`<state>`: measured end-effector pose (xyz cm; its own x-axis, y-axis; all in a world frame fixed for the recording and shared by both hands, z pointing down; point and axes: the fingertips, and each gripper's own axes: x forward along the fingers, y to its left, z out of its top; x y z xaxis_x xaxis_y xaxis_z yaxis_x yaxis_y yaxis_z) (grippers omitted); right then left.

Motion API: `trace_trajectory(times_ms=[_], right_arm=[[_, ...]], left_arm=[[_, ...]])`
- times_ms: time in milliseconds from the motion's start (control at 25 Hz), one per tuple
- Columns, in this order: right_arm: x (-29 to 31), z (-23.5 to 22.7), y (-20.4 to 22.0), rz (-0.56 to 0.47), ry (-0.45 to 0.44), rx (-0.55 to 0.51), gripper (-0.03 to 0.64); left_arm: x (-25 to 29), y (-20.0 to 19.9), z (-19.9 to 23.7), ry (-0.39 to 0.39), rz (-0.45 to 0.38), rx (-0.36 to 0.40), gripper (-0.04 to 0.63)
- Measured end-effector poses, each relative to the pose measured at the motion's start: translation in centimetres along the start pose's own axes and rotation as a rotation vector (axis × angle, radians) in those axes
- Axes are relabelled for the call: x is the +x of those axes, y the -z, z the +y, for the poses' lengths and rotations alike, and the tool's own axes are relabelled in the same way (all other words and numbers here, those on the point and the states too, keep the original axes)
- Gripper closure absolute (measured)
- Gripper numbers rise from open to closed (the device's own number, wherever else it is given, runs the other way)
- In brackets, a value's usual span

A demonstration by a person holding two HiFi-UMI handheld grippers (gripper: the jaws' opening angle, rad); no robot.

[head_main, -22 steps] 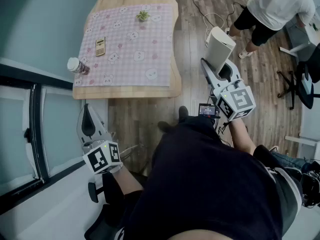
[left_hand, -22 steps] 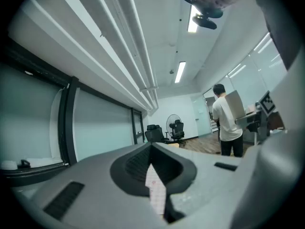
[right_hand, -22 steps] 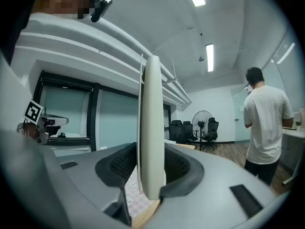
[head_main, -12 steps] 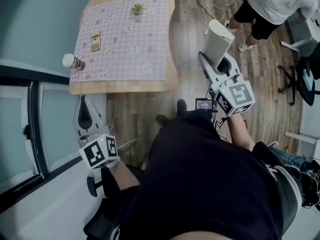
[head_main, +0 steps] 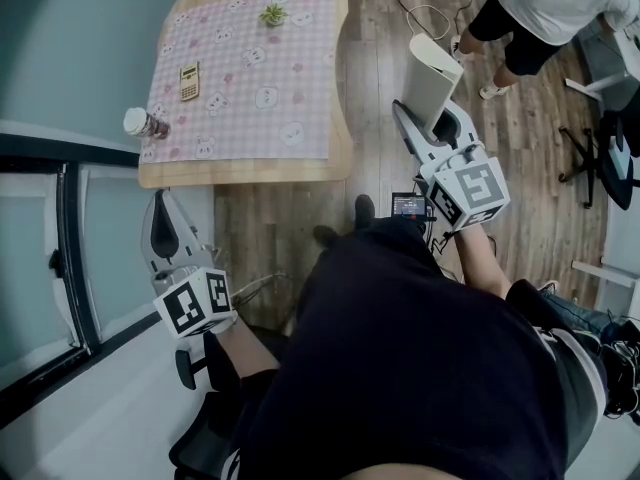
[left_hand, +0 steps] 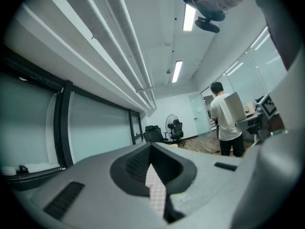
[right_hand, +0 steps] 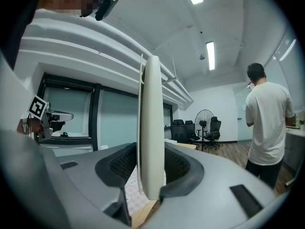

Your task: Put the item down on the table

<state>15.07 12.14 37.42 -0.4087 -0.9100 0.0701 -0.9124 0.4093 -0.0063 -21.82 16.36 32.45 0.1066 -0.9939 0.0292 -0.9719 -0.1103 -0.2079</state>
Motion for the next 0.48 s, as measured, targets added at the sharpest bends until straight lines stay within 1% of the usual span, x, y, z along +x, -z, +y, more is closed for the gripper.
trace_trajectory(times_ms=[320,480], right_arm=[[0.2,-1.2,0.6,0.003,-0.009,0.008,0.448],[0.3,-1.9,0.8,0.002,-0.015,-0.01,0.448]], left_arm=[[0.7,-0.4,-1.2,-0.01,0.01,0.007,0.596],[1.3,-0.8,-2.2,-0.012,0.016,0.017,0.597]])
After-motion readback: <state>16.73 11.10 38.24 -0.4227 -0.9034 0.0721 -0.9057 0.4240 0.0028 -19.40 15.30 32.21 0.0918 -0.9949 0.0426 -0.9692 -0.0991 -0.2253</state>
